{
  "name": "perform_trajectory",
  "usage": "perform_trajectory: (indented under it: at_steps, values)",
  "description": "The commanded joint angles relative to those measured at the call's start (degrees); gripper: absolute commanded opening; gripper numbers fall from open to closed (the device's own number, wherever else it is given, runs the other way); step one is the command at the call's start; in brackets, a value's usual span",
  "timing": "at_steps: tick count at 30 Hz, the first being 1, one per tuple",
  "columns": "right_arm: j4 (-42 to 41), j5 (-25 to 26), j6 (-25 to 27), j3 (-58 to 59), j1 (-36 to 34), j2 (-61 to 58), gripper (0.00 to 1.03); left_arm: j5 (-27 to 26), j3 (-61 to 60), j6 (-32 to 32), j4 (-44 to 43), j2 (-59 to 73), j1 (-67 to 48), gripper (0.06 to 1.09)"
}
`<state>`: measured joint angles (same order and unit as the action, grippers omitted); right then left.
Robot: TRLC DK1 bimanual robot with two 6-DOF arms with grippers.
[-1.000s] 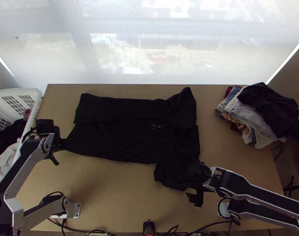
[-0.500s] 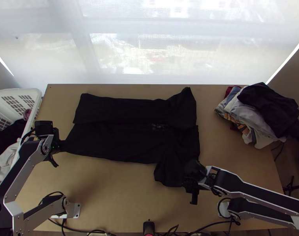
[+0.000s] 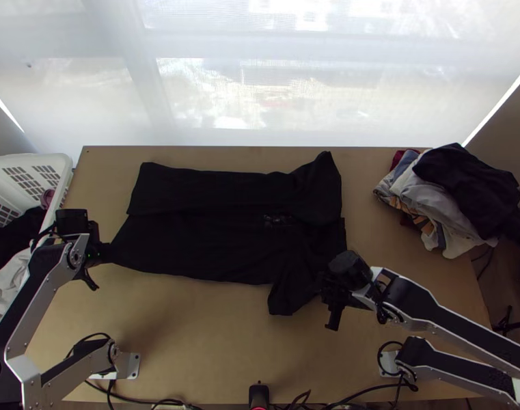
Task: Fold the t-shirt
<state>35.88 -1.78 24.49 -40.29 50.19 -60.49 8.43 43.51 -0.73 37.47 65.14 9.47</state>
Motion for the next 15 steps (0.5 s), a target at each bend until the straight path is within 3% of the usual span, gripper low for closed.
perform_trajectory:
  at_steps: [1,15]
  values:
    - [3.1,-0.1,-0.4,-7.2,-3.9,1.4,0.03,0.0,0.4,-0.5,1.5,-2.6,0.6,0.09]
    - [11.4,0.3,-2.4,-14.8,-8.4,8.4,0.03,0.0,-0.7,-4.5,7.0,-12.1,4.9,0.09]
